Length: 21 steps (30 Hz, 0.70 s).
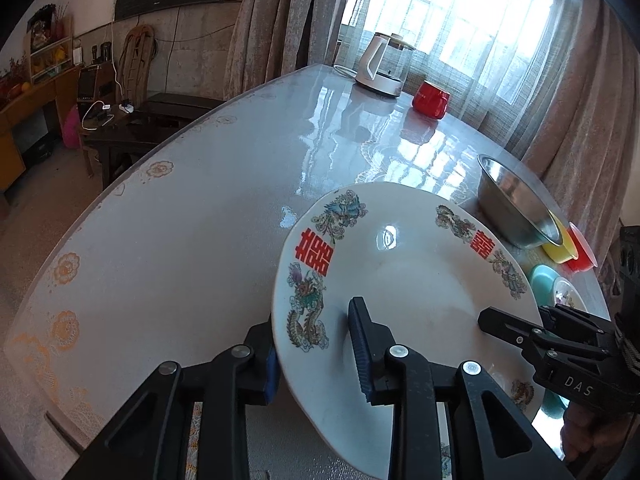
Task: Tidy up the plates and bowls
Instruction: 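Lift the red-character plate and carry it over the stacked plates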
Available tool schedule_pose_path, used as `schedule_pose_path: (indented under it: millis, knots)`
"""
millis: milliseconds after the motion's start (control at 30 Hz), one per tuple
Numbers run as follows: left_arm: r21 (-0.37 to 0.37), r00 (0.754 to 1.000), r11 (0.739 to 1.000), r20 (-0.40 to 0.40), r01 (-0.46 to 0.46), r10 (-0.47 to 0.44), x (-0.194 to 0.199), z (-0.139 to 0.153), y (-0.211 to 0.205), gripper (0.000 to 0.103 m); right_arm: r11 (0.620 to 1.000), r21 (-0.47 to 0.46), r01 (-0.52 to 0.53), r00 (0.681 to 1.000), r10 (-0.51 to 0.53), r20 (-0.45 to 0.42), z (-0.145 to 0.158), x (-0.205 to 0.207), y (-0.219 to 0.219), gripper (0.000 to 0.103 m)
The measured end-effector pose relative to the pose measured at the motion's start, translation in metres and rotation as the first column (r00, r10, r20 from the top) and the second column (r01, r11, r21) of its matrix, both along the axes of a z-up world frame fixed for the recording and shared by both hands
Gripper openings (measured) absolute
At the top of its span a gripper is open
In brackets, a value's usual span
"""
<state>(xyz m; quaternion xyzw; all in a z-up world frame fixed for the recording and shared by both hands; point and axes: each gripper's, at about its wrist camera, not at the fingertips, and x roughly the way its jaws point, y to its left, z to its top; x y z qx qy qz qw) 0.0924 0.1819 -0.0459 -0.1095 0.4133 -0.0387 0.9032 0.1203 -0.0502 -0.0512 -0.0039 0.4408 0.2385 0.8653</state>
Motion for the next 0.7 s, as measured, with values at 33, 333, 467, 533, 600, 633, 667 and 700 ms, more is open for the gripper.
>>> schedule_pose_path:
  millis: [33,333,467,533,600,633,667,700]
  knots:
    - [-0.005,1.0,1.0,0.002,0.004,-0.004,-0.003,0.0,0.0,0.03,1.0,0.0,0.004,1.0,-0.004,0.001,0.0,-0.001,0.0,0.036]
    - [-0.059,1.0,0.998,0.002,-0.016,0.016,-0.02,-0.002,0.005,0.028,0.999,0.05,-0.014,1.0,0.014,-0.008,0.004,-0.01,0.002,0.035]
    - [-0.052,1.0,0.999,0.014,-0.008,0.009,-0.024,0.001,0.001,0.028,0.998,0.069,-0.014,1.0,0.013,0.005,0.009,-0.014,-0.002,0.035]
    - [-0.042,1.0,0.999,0.025,-0.005,0.006,-0.025,0.002,-0.003,0.028,0.998,0.063,-0.013,1.0,0.012,0.022,0.011,-0.016,-0.003,0.034]
    - [-0.033,0.999,0.999,0.035,0.0,0.001,-0.027,0.003,-0.005,0.028,0.998,0.058,-0.011,1.0,0.01,0.029,0.012,-0.017,-0.004,0.032]
    - [-0.031,0.999,0.999,0.038,0.004,-0.003,-0.028,0.002,-0.007,0.028,0.999,0.052,-0.009,1.0,0.008,0.03,0.012,-0.017,-0.005,0.032]
    - [-0.027,0.999,1.0,0.039,0.007,-0.006,-0.028,0.001,-0.008,0.028,0.999,0.043,-0.009,0.999,0.008,0.034,0.011,-0.019,-0.005,0.032]
    - [-0.028,0.999,1.0,0.036,0.006,-0.005,-0.028,-0.001,-0.007,0.028,0.999,0.032,-0.013,0.999,0.012,0.035,0.009,-0.019,-0.005,0.032]
